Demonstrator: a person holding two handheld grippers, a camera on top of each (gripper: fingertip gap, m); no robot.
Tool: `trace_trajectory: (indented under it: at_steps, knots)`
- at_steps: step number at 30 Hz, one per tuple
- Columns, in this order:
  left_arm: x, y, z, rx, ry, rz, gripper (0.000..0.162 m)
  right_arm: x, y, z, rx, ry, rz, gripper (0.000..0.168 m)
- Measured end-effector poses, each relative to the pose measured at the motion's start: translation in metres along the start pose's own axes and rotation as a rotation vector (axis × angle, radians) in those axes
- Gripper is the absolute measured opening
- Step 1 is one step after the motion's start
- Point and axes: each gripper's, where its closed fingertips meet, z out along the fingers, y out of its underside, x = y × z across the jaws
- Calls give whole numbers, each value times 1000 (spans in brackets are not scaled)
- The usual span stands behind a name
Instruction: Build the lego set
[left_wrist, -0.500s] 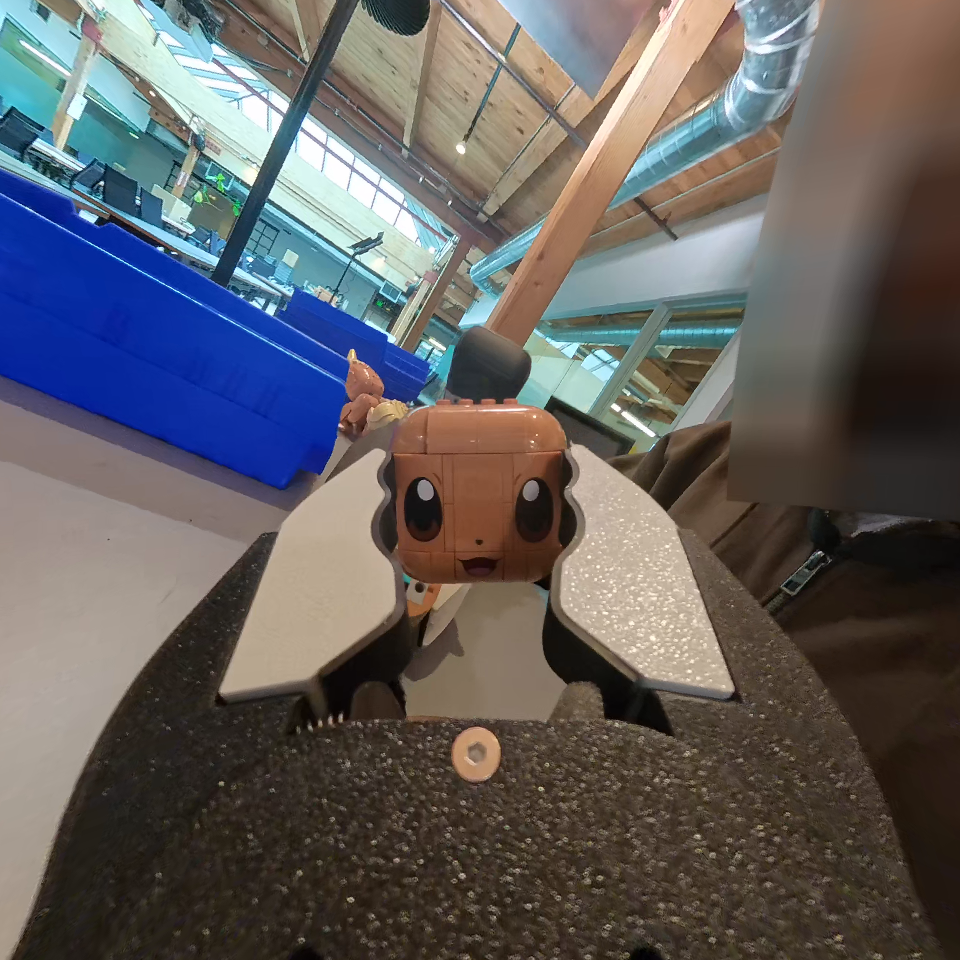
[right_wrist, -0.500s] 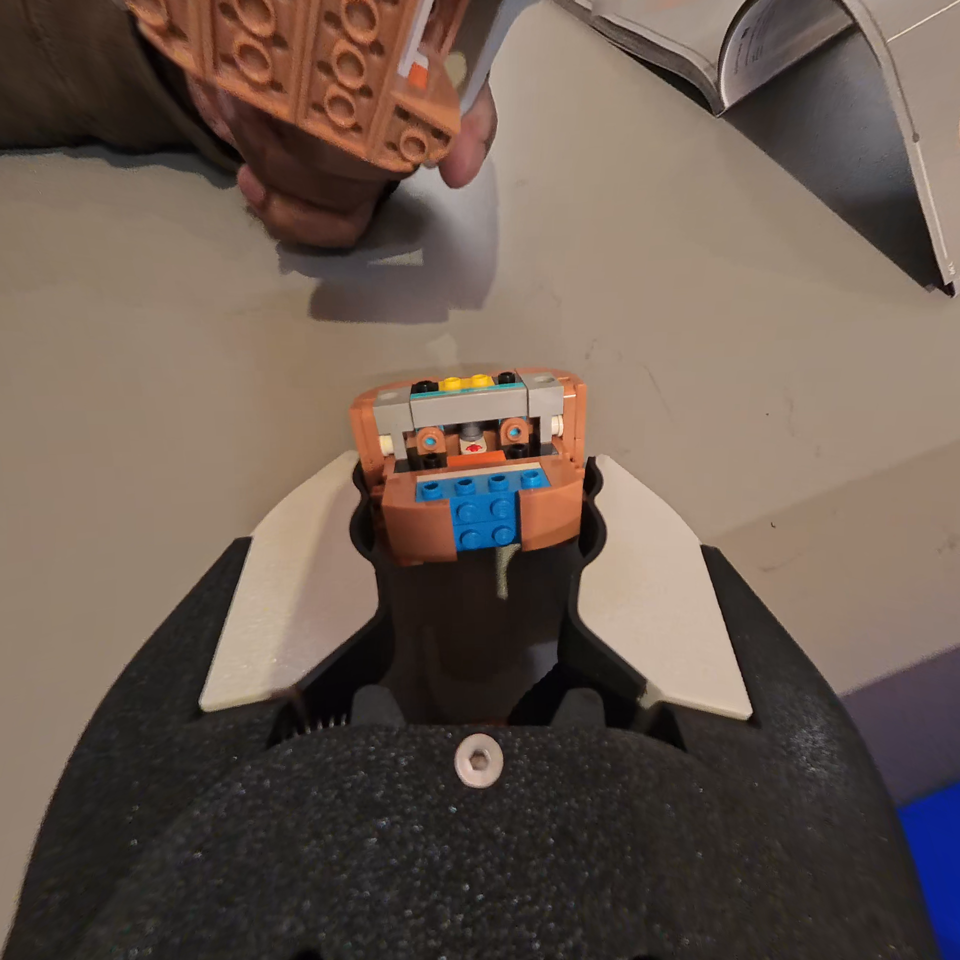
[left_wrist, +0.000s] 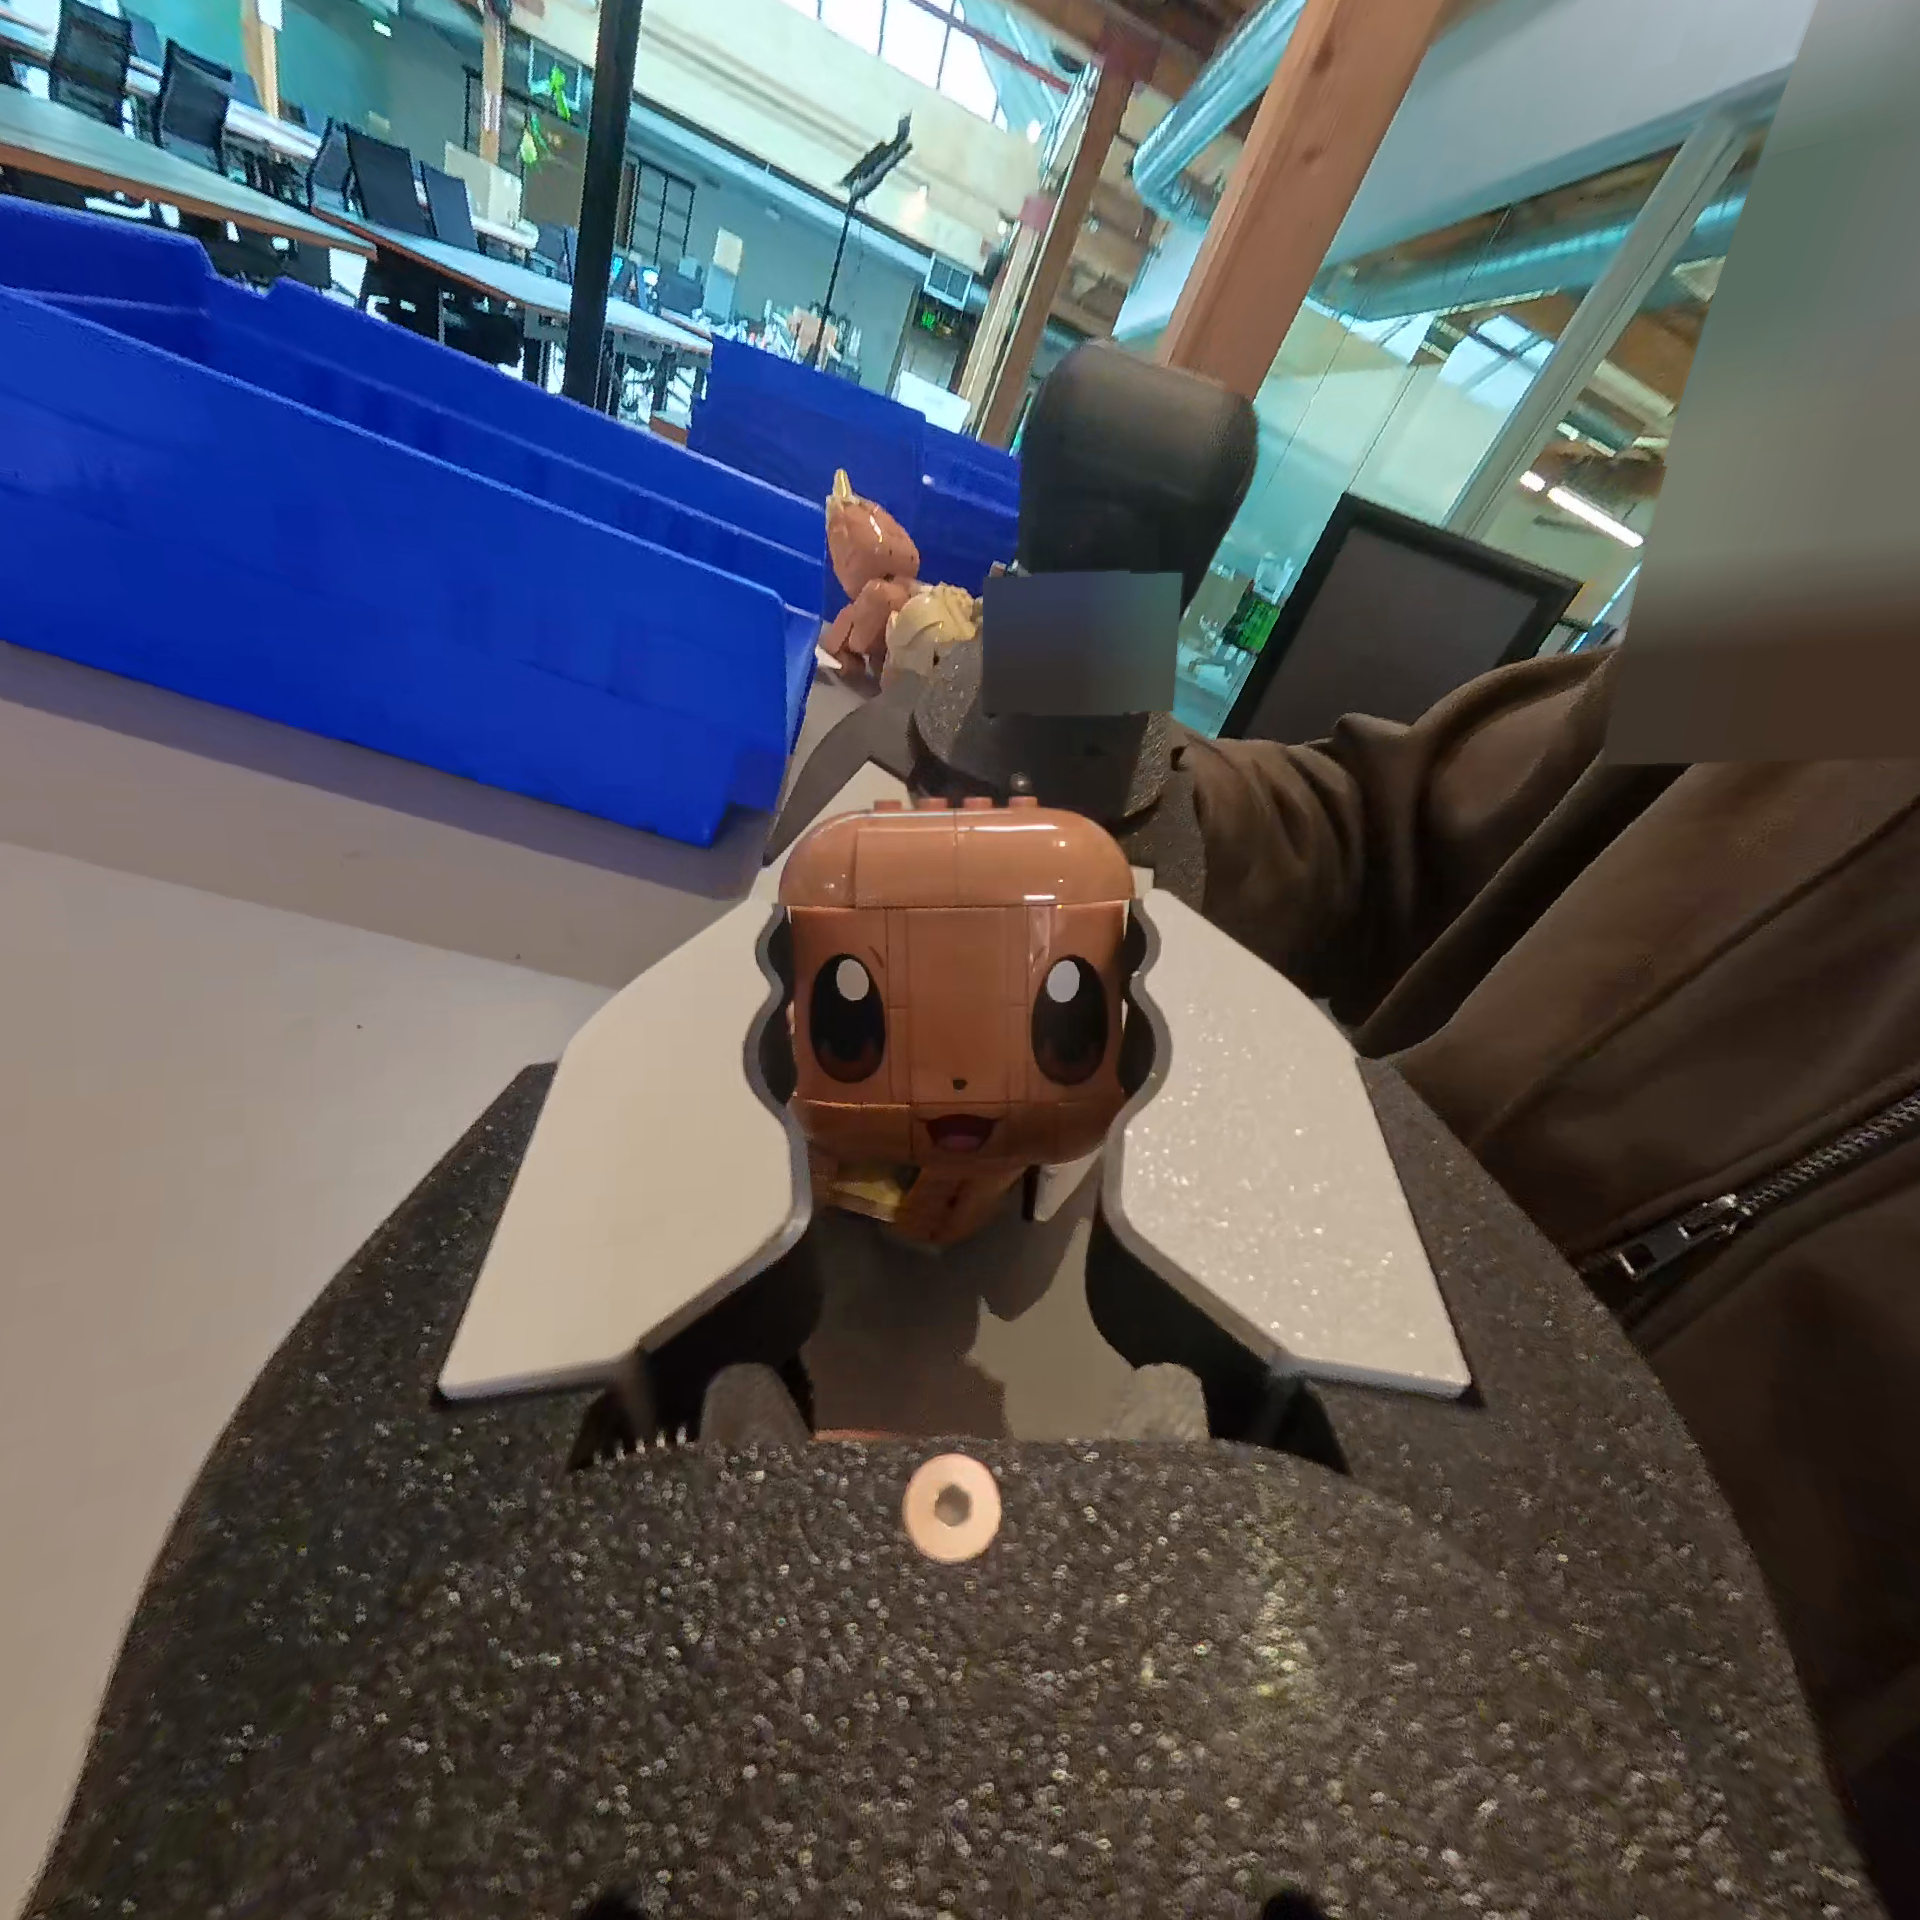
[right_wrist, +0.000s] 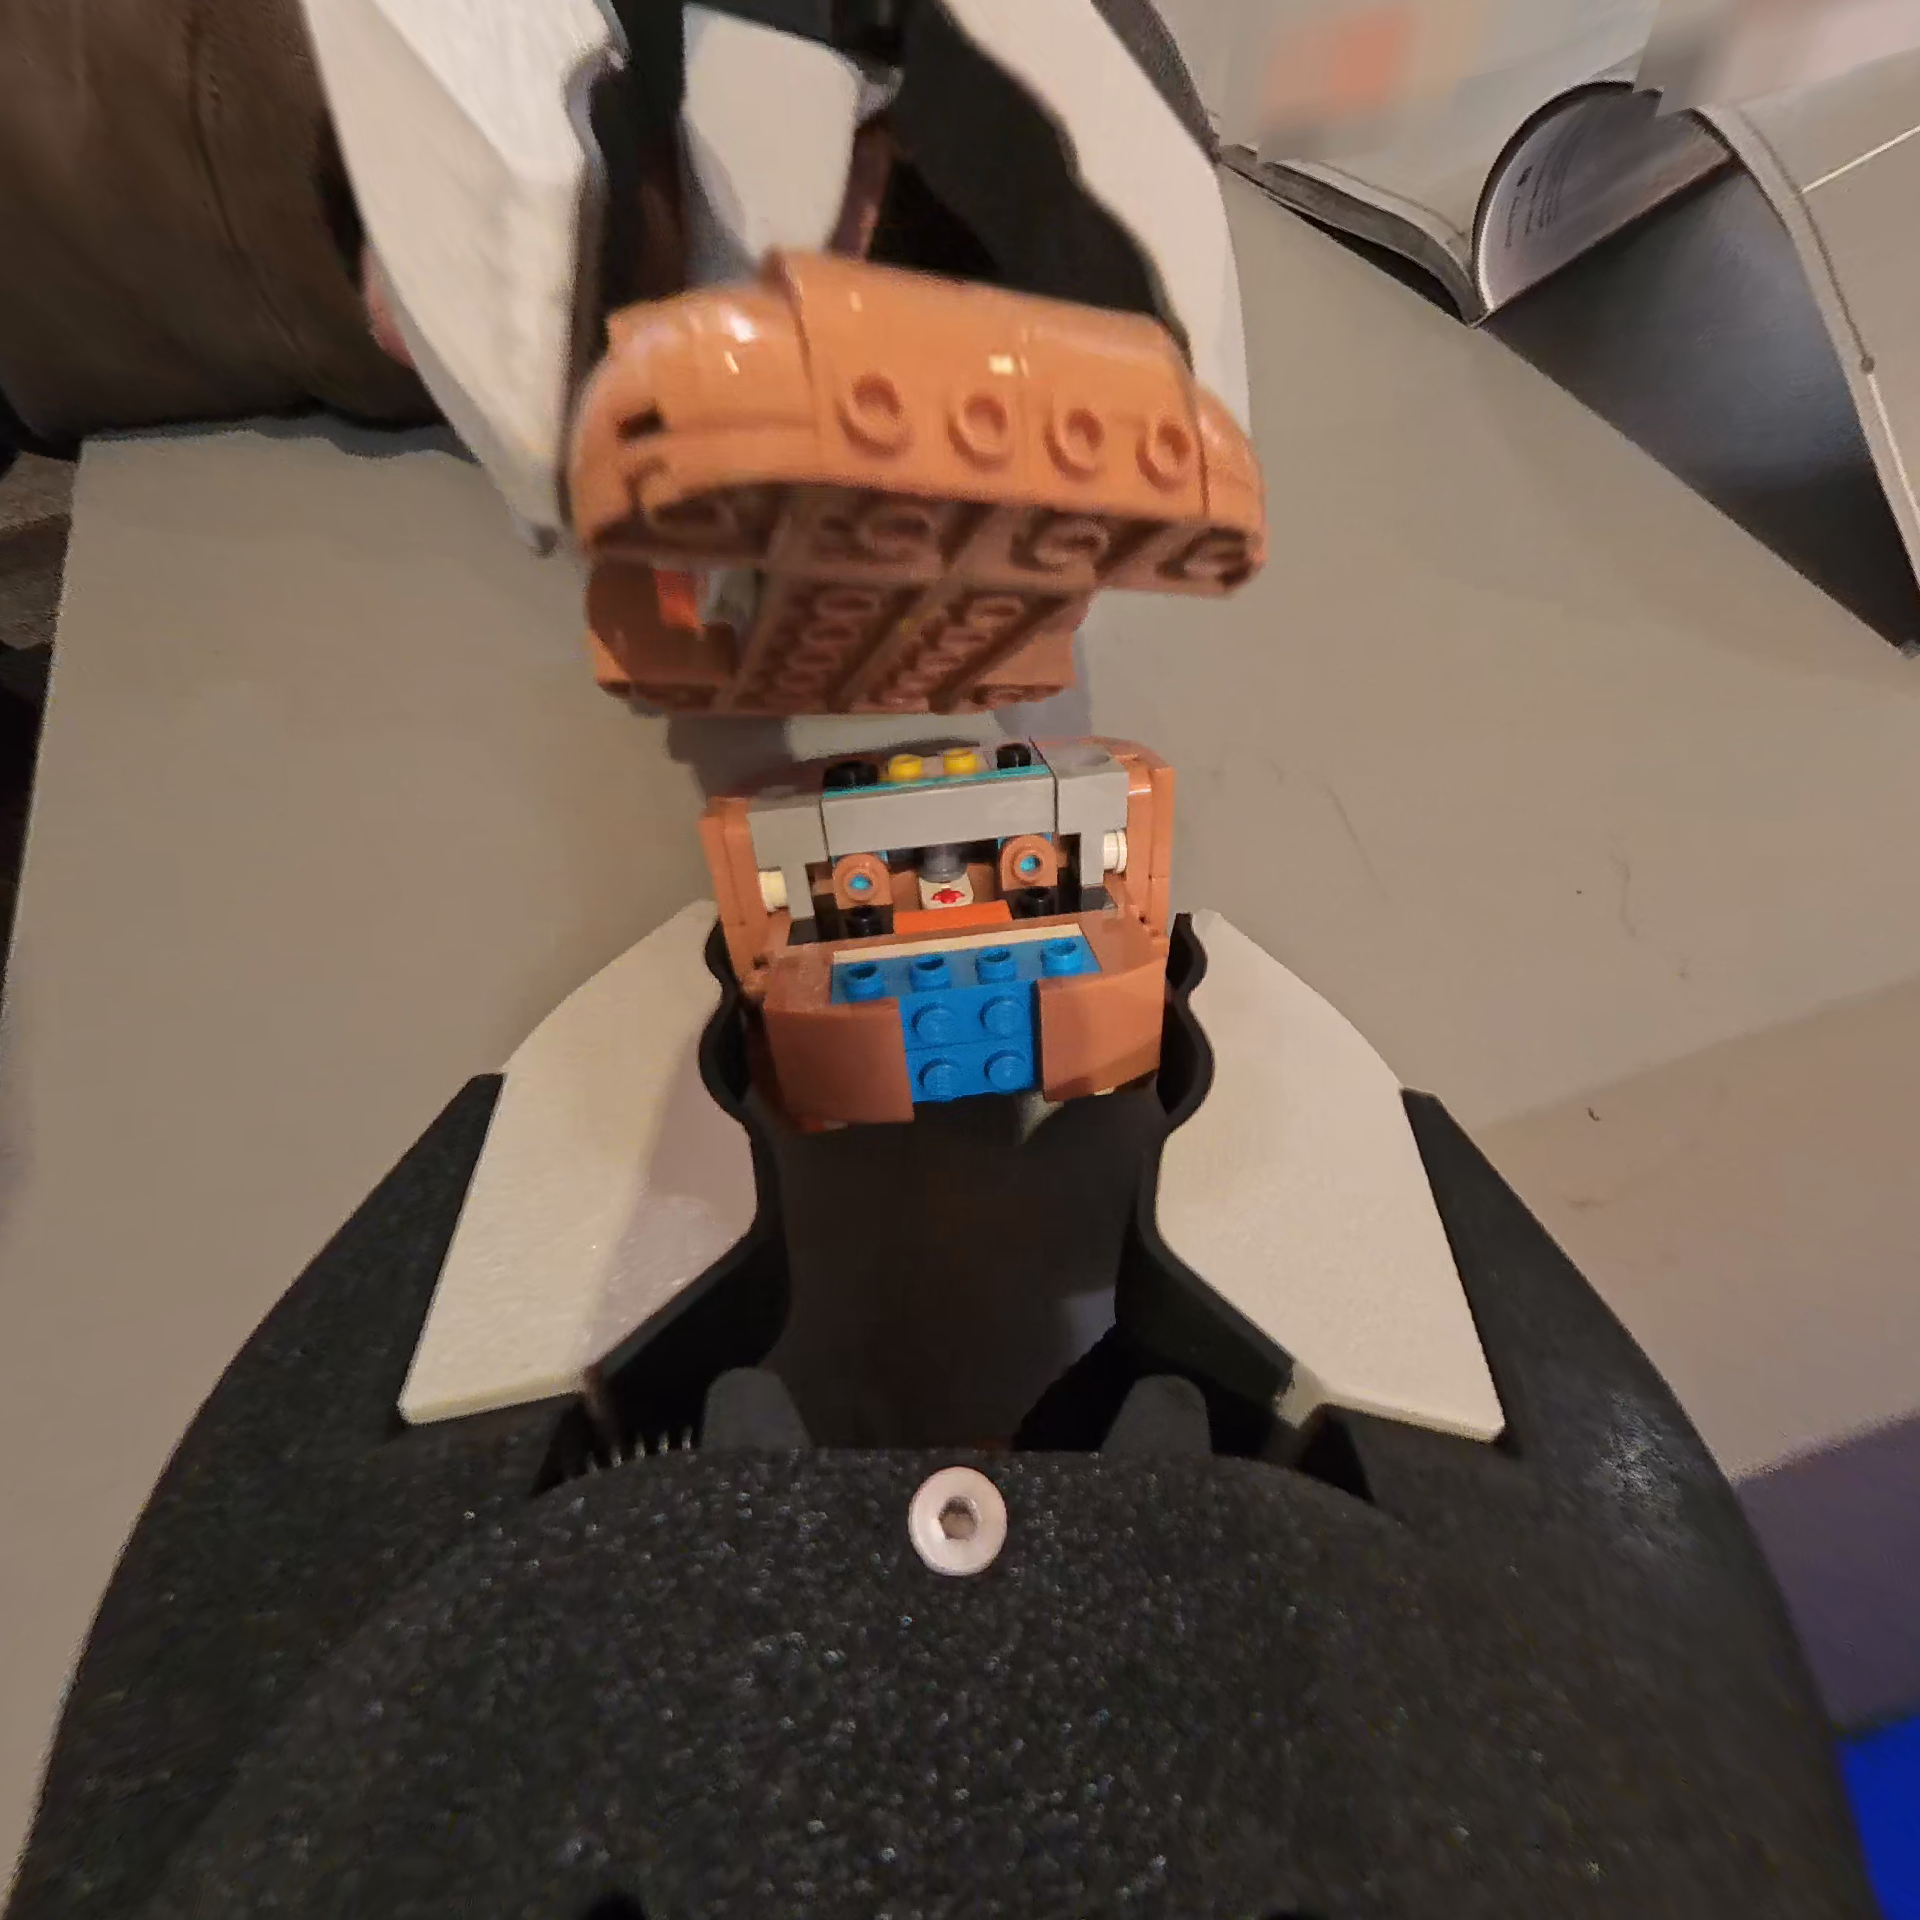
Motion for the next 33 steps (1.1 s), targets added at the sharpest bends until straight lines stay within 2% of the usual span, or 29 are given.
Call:
trace_trajectory:
  at_steps: [13,26,33]
  knots:
    - [0,24,5,-216,-37,271,61,-5,2,0,-12,-17,-23,78]
    - [-1,25,4,-222,-36,281,61,-6,2,1,-9,-26,-22,78]
    - [3,20,1,-182,17,212,61,-8,-4,-3,40,-54,-1,78]
